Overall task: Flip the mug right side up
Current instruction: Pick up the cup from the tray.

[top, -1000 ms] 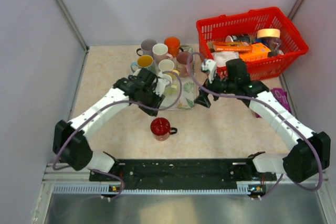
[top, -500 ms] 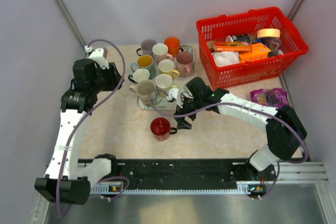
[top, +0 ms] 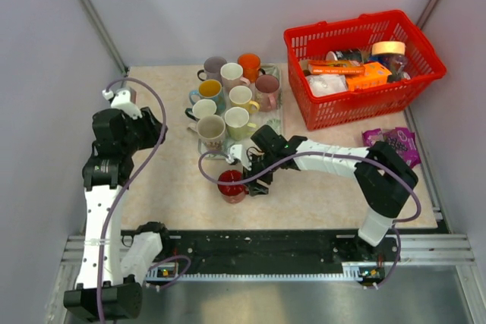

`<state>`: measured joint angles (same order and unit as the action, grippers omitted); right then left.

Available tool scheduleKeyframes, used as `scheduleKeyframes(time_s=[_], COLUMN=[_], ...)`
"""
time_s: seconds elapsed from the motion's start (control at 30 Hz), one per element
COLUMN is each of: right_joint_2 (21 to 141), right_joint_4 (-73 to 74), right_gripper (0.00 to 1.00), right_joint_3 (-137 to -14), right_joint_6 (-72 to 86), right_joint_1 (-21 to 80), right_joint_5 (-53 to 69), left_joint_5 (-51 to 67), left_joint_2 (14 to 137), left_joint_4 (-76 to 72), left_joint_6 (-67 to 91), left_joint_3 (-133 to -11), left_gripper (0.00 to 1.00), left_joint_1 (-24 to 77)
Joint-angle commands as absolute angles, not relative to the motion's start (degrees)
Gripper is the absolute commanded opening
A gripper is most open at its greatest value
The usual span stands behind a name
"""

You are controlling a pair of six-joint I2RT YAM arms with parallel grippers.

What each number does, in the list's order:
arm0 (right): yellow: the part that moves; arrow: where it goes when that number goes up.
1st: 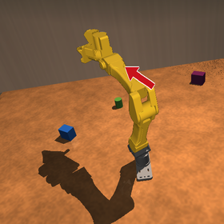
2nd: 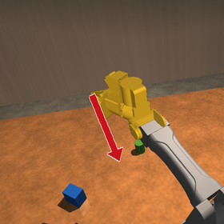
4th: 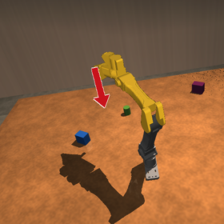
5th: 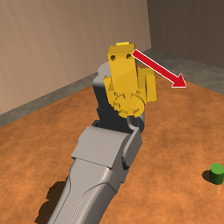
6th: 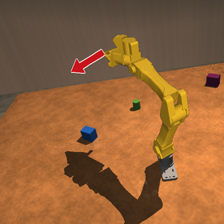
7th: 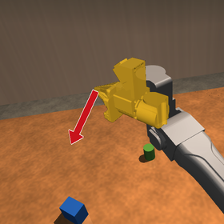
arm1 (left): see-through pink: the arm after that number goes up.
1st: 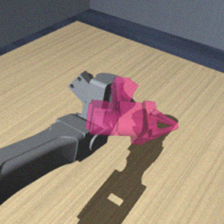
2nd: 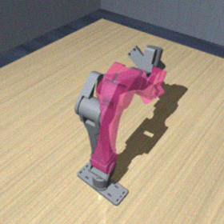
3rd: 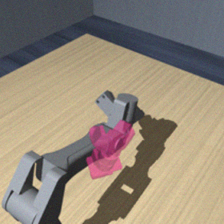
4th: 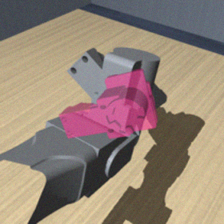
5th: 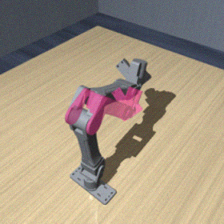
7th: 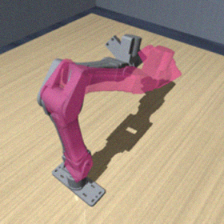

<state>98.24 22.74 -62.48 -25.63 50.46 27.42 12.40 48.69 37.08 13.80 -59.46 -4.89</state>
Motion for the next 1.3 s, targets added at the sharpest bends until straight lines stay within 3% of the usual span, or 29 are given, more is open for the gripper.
scheduleKeyframes(time_s=[0.0,0.07,0.17,0.2,0.43,0.7,0.93,1.27], right_joint_2=[99.05,99.14,98.44,98.35,88.35,75.68,77.25,84.19], right_joint_4=[21.18,21.53,21.88,22.32,29.52,29.72,18.29,14.06], right_gripper=[0.58,0.4,0.07,0.0,0.0,0.0,0.0,0.0], right_joint_3=[-65.21,-65.48,-65.39,-65.39,-63.29,-58.36,-58.62,-62.31], right_joint_6=[-32.68,-34.53,-36.55,-37.26,-41.83,-35.62,-16.45,-7.13], right_joint_1=[51.5,51.5,51.5,51.42,44.4,36.57,31.64,31.55], right_joint_5=[28.65,28.83,28.83,28.48,27.95,24.89,14.6,7.66], left_joint_5=[16.34,17.22,18.28,18.63,18.99,19.42,20.74,20.48], left_joint_2=[47.99,48.25,49.39,49.83,51.94,54.4,56.42,55.81], left_joint_4=[31.65,30.85,30.5,30.41,30.94,31.03,31.55,31.03], left_joint_6=[14.33,14.33,13.98,13.89,12.13,11.6,12.04,11.95], left_joint_3=[-58.36,-58.36,-58.88,-59.23,-61.08,-62.58,-64.33,-63.99], left_gripper=[0.49,0.49,0.49,0.49,0.48,0.48,0.47,0.47], left_joint_1=[-5.8,-5.8,-5.98,-6.15,-6.24,-8.26,-8.88,-9.23])
